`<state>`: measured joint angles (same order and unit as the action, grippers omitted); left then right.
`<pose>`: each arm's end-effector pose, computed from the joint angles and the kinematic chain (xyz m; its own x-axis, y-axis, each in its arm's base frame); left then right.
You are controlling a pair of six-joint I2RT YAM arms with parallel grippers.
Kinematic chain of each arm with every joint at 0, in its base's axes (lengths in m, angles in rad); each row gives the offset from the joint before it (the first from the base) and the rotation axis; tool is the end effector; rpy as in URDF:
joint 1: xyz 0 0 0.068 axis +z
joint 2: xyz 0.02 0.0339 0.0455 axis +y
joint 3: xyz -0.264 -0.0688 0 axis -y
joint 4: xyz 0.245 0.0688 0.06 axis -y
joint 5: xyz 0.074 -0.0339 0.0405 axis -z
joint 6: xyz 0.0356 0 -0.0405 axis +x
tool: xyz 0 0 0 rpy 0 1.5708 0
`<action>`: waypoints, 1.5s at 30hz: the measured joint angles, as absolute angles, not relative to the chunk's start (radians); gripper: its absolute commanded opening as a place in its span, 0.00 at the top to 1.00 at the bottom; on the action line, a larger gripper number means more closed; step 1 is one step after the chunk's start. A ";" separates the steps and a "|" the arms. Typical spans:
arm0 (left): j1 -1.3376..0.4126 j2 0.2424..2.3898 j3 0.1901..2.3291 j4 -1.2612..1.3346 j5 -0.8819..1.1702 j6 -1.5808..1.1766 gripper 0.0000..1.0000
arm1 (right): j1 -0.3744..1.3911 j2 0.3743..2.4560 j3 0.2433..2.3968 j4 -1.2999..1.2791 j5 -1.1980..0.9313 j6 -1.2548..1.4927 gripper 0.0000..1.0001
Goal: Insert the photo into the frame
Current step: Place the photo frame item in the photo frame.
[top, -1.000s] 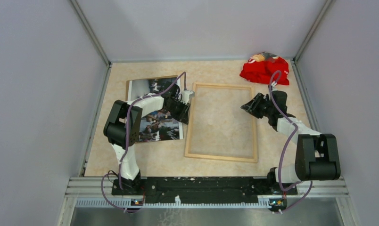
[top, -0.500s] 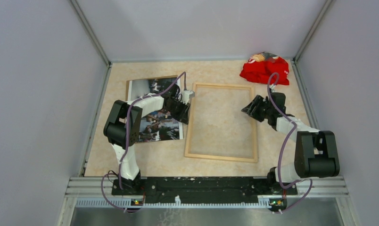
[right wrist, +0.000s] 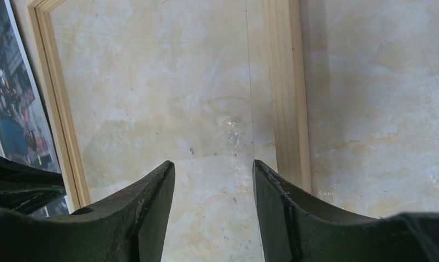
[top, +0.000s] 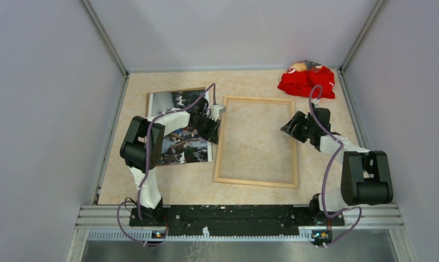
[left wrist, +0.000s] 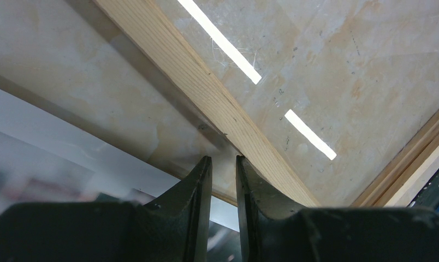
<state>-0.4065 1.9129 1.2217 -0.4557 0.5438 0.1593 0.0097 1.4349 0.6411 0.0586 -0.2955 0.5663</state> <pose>0.3404 -0.1666 0.1570 -0.7419 0.4672 -0.4809 0.6599 0.6358 -0.4004 0.2788 0.0131 0.1700 -0.6869 0.5066 -0.5211 0.1697 0.8090 0.5628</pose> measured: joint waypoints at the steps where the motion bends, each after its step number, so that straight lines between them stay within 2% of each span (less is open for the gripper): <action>1: -0.406 1.913 1.222 -0.456 0.544 0.159 0.70 | 0.010 1.436 0.641 0.058 -0.294 0.566 0.44; 3: -0.406 1.913 1.222 -0.456 0.544 0.160 0.70 | 0.010 1.436 0.641 0.056 -0.289 0.562 0.41; 7: -0.406 1.913 1.222 -0.456 0.544 0.159 0.70 | 0.010 1.436 0.641 0.044 -0.273 0.555 0.26; 9: -0.406 1.913 1.222 -0.456 0.545 0.159 0.70 | 0.010 1.435 0.642 0.044 -0.273 0.553 0.23; 35: -0.406 1.913 1.222 -0.456 0.550 0.159 0.70 | 0.010 1.377 0.642 -0.027 -0.204 0.516 0.21; 39: -0.406 1.913 1.222 -0.456 0.550 0.159 0.71 | 0.017 1.374 0.643 -0.038 -0.202 0.516 0.27; 45: -0.406 1.913 1.222 -0.456 0.550 0.159 0.70 | 0.077 1.290 0.643 -0.141 -0.125 0.505 0.54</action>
